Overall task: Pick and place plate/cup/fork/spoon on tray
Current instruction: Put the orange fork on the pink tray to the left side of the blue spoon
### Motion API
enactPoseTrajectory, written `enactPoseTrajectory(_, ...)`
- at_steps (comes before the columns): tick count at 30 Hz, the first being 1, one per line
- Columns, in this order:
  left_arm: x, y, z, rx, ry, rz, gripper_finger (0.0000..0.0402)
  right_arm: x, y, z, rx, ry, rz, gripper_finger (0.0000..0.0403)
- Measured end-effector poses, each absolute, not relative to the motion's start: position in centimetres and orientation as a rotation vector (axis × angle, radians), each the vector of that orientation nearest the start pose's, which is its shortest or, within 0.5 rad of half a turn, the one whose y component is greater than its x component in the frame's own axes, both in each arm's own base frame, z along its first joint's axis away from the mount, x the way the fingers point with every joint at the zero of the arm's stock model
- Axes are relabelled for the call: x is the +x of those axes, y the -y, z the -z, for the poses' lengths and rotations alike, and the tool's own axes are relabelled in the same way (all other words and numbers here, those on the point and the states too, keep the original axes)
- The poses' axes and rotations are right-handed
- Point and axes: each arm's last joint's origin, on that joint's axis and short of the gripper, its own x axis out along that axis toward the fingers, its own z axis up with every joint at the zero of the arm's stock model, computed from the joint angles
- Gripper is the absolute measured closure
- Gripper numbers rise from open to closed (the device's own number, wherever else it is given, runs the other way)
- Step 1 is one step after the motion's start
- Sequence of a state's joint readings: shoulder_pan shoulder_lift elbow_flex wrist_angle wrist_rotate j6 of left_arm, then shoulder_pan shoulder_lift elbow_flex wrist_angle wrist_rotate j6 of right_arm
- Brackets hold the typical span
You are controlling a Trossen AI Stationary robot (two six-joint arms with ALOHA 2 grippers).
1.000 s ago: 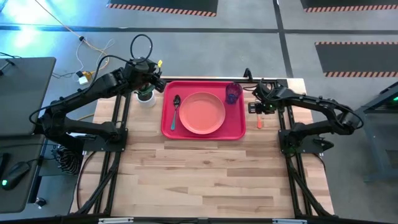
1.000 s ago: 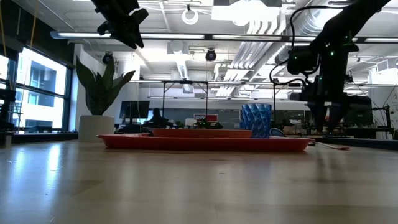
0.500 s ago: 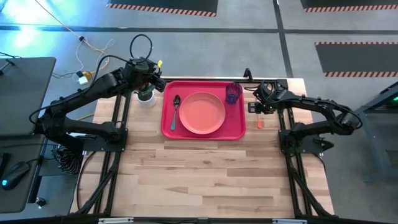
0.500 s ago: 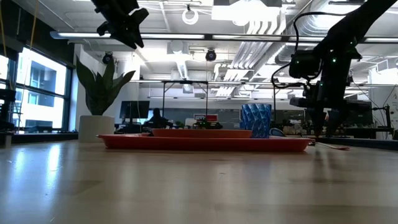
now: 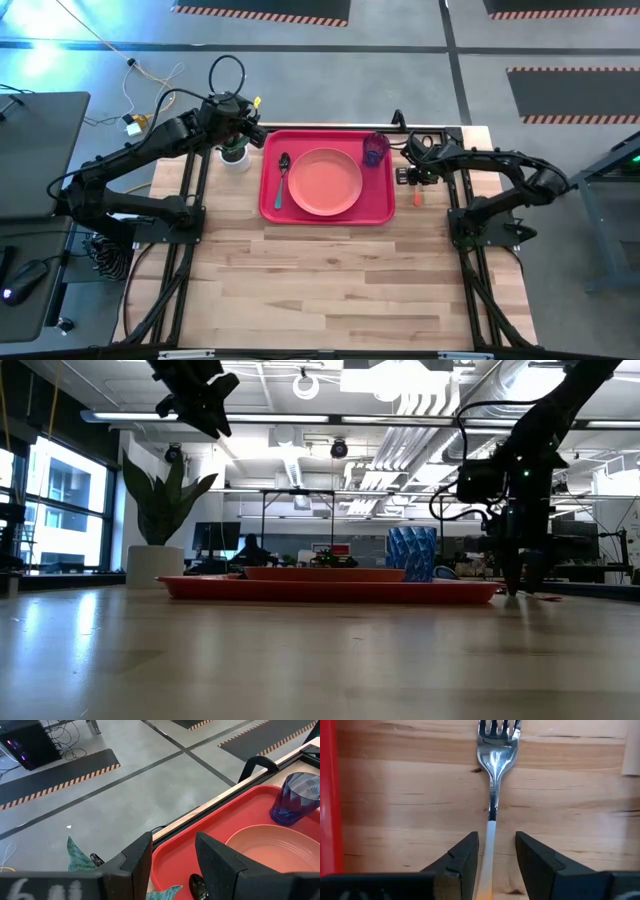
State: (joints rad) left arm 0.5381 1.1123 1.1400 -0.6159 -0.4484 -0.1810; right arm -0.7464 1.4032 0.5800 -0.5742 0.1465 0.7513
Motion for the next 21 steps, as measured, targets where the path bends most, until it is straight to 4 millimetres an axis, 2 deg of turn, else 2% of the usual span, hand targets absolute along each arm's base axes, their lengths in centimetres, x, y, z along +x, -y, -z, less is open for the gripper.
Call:
enactPoseTrajectory(4, 18.63, -12.58, -35.49, -0.188, -0.524, -1.01, 0.0261, 14.66, 14.1, -12.84, 1.029, -1.057, 1.249, 0.0301)
enactPoseTrajectory(11, 18.64, -12.58, -35.49, -0.188, -0.524, -1.01, 0.0261, 14.74, 14.12, -12.83, 1.051, -1.038, 1.253, 0.039)
enactPoseTrajectory(21, 18.63, -12.59, -35.49, -0.187, -0.524, -1.01, 0.0261, 14.66, 14.07, -13.03, 1.068, -1.005, 1.279, 0.0398)
